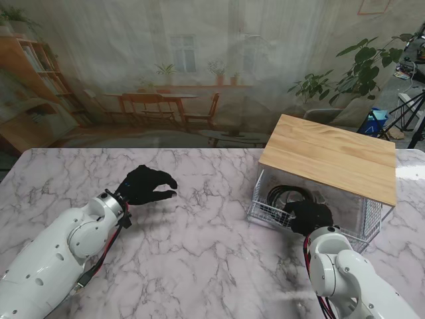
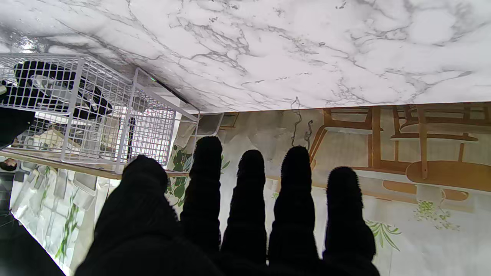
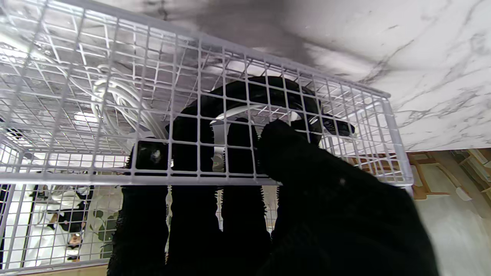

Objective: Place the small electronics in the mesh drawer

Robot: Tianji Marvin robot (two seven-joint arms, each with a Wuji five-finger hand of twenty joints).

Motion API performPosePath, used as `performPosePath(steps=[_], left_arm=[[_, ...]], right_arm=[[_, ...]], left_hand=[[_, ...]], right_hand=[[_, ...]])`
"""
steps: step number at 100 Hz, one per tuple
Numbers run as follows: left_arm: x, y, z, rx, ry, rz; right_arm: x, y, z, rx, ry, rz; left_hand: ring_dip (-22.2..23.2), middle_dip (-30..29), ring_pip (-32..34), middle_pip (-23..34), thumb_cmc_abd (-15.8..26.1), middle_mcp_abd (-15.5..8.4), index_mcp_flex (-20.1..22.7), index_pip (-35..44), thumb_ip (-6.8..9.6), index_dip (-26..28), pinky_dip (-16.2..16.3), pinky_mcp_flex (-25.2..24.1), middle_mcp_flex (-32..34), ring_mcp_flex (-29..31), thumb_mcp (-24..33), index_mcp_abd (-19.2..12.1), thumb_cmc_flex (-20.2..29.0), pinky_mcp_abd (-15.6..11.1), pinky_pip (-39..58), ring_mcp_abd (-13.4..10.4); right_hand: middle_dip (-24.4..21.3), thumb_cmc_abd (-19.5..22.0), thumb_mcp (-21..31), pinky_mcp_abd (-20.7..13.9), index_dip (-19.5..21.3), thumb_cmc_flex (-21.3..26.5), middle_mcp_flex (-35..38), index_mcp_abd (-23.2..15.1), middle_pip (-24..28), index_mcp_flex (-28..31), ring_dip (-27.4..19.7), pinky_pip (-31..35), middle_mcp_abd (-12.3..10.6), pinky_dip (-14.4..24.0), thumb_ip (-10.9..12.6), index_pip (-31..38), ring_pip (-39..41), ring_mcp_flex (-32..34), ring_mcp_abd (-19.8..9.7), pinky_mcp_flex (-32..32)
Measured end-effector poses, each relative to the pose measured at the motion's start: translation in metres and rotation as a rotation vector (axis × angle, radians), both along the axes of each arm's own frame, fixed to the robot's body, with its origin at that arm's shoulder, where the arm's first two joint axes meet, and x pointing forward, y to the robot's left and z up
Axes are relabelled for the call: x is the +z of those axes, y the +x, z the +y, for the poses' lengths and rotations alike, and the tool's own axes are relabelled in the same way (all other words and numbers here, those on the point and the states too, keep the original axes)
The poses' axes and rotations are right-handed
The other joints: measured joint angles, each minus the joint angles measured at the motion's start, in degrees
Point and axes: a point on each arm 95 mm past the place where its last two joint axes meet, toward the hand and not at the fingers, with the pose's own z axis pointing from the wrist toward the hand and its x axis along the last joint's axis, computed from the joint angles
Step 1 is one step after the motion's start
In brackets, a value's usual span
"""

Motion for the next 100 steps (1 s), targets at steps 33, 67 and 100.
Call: performPosePath(steps=[33, 67, 100], left_arm=[[0.000, 0.000, 0.000, -0.001, 0.000, 0.001], [0.000, 0.001, -0.001, -0.003, 0.001, 0.003], [-0.002, 0.001, -0.002, -0.005, 0.004, 0.007]], right_arm=[[0.002, 0.021, -0.007, -0.022, -0.014, 0.016], [0.004, 0.039, -0.017, -0.043, -0.033, 0.014], [0.004, 0.060, -0.025, -0.067, -0.037, 0.022]], left_hand=[[0.00, 0.00, 0.00, 0.00, 0.00, -0.01, 0.00, 0.05, 0.00, 0.00, 0.00, -0.01, 0.00, 0.00, 0.00, 0.00, 0.01, 0.00, 0.00, 0.00], [0.00, 0.01, 0.01, 0.00, 0.00, -0.01, 0.00, 0.07, 0.00, 0.00, 0.00, 0.00, 0.00, 0.00, 0.00, 0.00, 0.06, 0.00, 0.00, 0.00], [0.00, 0.01, 0.01, 0.00, 0.00, -0.01, 0.00, 0.17, 0.00, 0.00, 0.00, -0.01, 0.00, 0.00, 0.08, 0.00, 0.66, 0.00, 0.00, 0.00]], right_hand=[[-0.38, 0.00, 0.04, -0.05, 0.00, 0.01, 0.00, -0.04, 0.00, 0.01, 0.00, 0.01, -0.57, -0.46, 0.00, 0.56, 0.00, 0.00, -0.62, 0.24], [-0.73, 0.56, -1.86, -0.08, -0.53, -0.60, -0.80, -1.49, 0.00, 0.02, -0.06, -1.30, -0.64, -1.61, -1.78, 0.65, 0.00, 0.00, -1.02, -0.24], [-1.40, 1.71, -1.79, -0.70, -0.55, -0.83, -2.25, -1.52, 0.00, 0.02, -0.73, -1.67, -1.44, -1.70, -1.78, 0.79, 0.00, -0.17, -2.63, -1.39]])
